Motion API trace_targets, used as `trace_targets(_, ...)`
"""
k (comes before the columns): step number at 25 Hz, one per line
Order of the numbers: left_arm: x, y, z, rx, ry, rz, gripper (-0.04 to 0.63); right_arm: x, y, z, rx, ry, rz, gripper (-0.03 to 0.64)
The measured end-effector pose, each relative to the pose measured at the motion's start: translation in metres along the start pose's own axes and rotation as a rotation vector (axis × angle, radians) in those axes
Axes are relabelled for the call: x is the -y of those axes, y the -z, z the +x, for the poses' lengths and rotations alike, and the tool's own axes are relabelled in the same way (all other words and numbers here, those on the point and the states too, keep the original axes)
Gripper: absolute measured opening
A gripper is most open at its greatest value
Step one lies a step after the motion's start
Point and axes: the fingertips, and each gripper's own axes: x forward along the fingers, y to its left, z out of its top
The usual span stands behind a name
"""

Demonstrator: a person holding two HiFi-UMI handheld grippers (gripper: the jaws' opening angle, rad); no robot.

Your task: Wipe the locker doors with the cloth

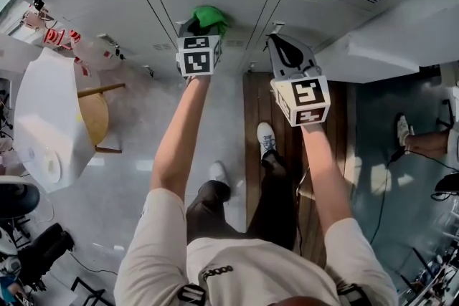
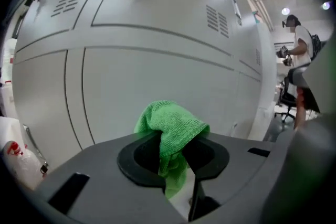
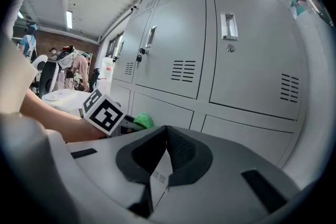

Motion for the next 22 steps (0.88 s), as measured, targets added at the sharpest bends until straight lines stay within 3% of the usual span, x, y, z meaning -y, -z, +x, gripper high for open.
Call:
trace_targets(2,-0.008,0.032,0.01,-0.062,0.0,0.016,0.109,-0.012,0.012,0.01,-0.004,-0.017,0.004,0.009)
trace_targets(7,-0.027,0.109,0.035,-0.138,0.003,-0.047,0.109,-0.036,0.051,0.034,-0.019,-0.059,0.015,0.009)
trace_targets(14,-0.042,0.201,0.068,-0.226,-0.057,-0.037,0.109,-0.035,0.108,0.06,-0.028,-0.039,-0.01,0.009)
trace_targets(18,-0.058,0.234,0.078,-0.249,-0.091,-0.083,0.109,-0.038,0.128,0.072,-0.041,-0.046,-0.019,0.009)
trace_targets(22,-0.075,0.234,0.068,-0.25,-0.158,-0.056,0.109,-0.043,0.127,0.073,-0.044,-0.057,-0.043,0.009)
